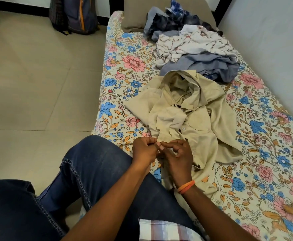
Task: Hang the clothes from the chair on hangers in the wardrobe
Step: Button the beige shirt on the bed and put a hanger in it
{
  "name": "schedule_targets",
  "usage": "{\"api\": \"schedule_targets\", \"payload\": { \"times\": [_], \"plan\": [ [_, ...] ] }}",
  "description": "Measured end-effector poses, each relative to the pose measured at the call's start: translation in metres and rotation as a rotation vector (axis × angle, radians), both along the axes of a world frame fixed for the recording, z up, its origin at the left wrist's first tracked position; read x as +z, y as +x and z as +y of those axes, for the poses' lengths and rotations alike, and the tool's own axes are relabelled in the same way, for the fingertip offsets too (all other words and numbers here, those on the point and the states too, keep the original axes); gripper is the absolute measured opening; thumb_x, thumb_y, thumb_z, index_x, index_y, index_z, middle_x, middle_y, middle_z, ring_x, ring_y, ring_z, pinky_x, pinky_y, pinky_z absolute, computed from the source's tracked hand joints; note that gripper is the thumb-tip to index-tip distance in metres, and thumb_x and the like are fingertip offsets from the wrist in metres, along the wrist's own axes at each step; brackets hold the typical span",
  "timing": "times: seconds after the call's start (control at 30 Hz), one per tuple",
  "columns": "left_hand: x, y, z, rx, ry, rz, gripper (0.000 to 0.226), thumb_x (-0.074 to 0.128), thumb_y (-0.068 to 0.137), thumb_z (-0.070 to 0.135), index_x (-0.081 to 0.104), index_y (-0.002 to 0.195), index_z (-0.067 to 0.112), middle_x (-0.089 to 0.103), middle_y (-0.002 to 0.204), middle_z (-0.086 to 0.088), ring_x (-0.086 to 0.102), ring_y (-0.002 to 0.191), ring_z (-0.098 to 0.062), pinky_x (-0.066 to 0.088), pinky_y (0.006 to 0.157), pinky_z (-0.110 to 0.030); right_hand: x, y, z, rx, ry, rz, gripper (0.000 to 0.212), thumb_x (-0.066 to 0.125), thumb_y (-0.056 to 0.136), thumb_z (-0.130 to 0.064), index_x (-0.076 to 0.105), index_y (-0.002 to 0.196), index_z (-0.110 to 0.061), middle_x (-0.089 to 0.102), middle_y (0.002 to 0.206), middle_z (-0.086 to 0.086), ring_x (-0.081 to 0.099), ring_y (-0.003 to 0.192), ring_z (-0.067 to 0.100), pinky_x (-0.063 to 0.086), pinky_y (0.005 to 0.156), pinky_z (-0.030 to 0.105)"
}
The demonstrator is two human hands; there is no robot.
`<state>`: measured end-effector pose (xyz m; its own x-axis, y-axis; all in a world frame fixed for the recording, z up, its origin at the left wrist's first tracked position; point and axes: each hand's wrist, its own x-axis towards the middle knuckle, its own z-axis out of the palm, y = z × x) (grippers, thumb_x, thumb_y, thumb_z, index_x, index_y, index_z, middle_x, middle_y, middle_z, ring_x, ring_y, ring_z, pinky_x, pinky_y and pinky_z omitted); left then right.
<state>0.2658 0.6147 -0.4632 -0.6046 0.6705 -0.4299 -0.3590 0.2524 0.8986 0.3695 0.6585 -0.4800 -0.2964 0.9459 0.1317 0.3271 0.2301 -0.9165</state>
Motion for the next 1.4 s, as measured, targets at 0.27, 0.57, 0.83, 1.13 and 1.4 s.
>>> {"api": "schedule_targets", "payload": {
  "times": [0.27,0.57,0.83,1.13,1.4],
  "plan": [
    [0.005,-0.002,0.002,-0.073,-0.041,-0.189,0.016,0.051,0.100,0.000,0.064,0.092,0.007,0.065,0.077,-0.007,0.057,0.041,-0.003,0.049,0.044,-0.018,0.004,0.002,0.011,-0.044,-0.162,0.036,0.017,0.084,0.077,-0.019,0.077,0.093,-0.018,0.075,0.088,-0.004,0.071,0.083,0.012,0.059,0.076,0.027],
    [0.011,-0.005,0.004,-0.047,-0.006,-0.258,0.029,0.043,0.091,-0.005,0.072,0.088,0.000,0.071,0.080,-0.017,0.064,0.067,-0.024,0.055,0.062,-0.032,0.008,0.016,0.010,0.130,0.304,-0.163,0.033,0.087,0.073,-0.017,0.073,0.103,-0.018,0.071,0.095,-0.008,0.067,0.082,0.003,0.054,0.074,0.016],
    [0.006,-0.003,0.002,-0.060,0.028,-0.242,0.007,0.065,0.088,-0.007,0.068,0.087,-0.001,0.071,0.079,-0.014,0.069,0.067,-0.019,0.061,0.063,-0.028,0.010,0.012,0.009,0.073,0.185,-0.109,0.016,0.073,0.085,-0.007,0.076,0.091,-0.022,0.071,0.082,-0.017,0.069,0.079,0.002,0.057,0.074,0.029],
    [0.006,0.006,0.001,-0.117,0.043,0.199,0.014,0.054,0.098,0.005,0.066,0.091,0.003,0.068,0.067,-0.008,0.067,0.057,-0.013,0.058,0.057,-0.026,0.004,0.009,0.010,0.019,0.293,-0.126,0.012,0.057,0.095,-0.018,0.068,0.093,-0.014,0.064,0.087,-0.003,0.059,0.082,0.008,0.047,0.074,0.027],
    [0.004,0.006,0.000,-0.069,0.086,0.267,0.012,0.061,0.094,0.005,0.071,0.088,0.007,0.067,0.067,-0.004,0.062,0.054,-0.010,0.056,0.057,-0.028,0.008,0.007,0.011,0.103,0.342,-0.178,0.014,0.057,0.092,-0.016,0.068,0.086,-0.011,0.061,0.079,-0.002,0.056,0.078,0.016,0.043,0.070,0.031]
  ]
}}
